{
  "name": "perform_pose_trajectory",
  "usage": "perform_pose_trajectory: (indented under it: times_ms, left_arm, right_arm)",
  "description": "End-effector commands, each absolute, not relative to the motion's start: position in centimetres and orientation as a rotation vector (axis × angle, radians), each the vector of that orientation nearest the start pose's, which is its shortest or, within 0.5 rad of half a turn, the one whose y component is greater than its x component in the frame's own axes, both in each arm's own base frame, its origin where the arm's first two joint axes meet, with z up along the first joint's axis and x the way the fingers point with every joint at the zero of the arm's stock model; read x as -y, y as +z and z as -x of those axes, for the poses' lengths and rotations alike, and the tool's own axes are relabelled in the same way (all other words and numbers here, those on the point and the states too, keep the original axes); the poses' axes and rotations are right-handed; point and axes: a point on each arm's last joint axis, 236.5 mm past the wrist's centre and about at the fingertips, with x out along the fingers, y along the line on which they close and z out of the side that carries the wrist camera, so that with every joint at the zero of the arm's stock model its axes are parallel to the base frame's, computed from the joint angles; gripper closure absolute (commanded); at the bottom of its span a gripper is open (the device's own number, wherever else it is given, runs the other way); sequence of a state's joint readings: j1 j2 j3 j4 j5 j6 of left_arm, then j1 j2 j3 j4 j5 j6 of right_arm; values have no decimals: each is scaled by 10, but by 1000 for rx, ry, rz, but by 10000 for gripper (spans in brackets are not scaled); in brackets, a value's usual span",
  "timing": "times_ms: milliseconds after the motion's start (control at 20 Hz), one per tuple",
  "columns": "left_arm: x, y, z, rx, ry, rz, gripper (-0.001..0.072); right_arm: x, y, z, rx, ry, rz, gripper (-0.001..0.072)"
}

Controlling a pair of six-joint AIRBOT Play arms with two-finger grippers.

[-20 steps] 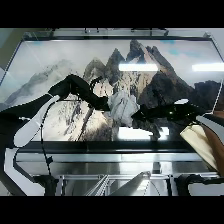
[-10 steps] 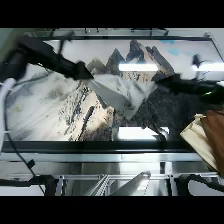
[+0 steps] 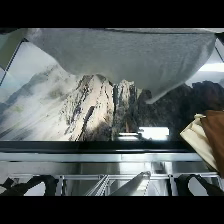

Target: Fold the shirts.

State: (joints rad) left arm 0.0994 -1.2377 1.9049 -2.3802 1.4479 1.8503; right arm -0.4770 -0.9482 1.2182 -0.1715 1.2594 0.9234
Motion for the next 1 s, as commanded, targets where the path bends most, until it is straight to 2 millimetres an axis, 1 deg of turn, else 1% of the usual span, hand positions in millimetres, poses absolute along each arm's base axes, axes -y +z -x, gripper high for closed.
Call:
perform_pose_trajectory:
  times_ms: [0, 50, 100, 150, 200, 300, 350, 400, 450, 500, 550, 600, 650, 700, 750, 800, 900, 950]
  left_arm:
    - [134, 323, -366, -668, -721, 192, 686]
    - [136, 309, -369, -701, -724, 208, 686]
    - [138, 294, -374, -736, -727, 225, 686]
    - [141, 274, -380, -788, -734, 248, 687]
    - [144, 253, -385, -843, -739, 270, 687]
    - [151, 200, -396, -974, -743, 328, 678]
    - [153, 169, -402, -1041, -736, 361, 516]
    - [152, 139, -408, -1105, -719, 401, 335]
    - [151, 112, -412, -1161, -704, 435, 166]
    - [147, 87, -414, -1221, -688, 469, -13]
    - [143, 69, -412, -1277, -684, 494, -1]
    - [138, 55, -411, -1330, -685, 517, -1]
    - [130, 46, -409, -1372, -687, 534, -1]
    - [123, 39, -409, -1399, -689, 548, -1]
    - [116, 33, -409, -1419, -682, 567, -1]
    - [110, 25, -411, -1434, -669, 586, -1]
    - [105, 6, -409, -1462, -639, 622, 0]
    - [104, -6, -407, -1481, -620, 632, 0]
  right_arm:
    - [-79, 329, -355, -304, 750, -536, 698]
    - [-86, 322, -359, -329, 767, -539, 697]
    - [-92, 310, -365, -366, 777, -539, 697]
    - [-99, 292, -374, -419, 782, -534, 696]
    - [-106, 271, -383, -477, 788, -533, 696]
    - [-121, 217, -404, -624, 801, -541, 693]
    - [-125, 189, -414, -694, 802, -556, 625]
    - [-127, 159, -426, -758, 790, -579, 383]
    - [-127, 129, -436, -821, 779, -620, 267]
    - [-123, 102, -444, -884, 755, -680, 272]
    - [-118, 82, -447, -934, 738, -729, 273]
    - [-110, 67, -447, -973, 734, -766, 274]
    - [-100, 58, -443, -1004, 740, -797, 279]
    - [-90, 55, -436, -1030, 747, -814, 282]
    - [-79, 51, -426, -1062, 751, -818, 293]
    - [-68, 44, -412, -1121, 734, -825, 354]
    - [-52, 20, -379, -1249, 663, -837, 352]
    - [-50, 8, -362, -1292, 626, -858, 351]
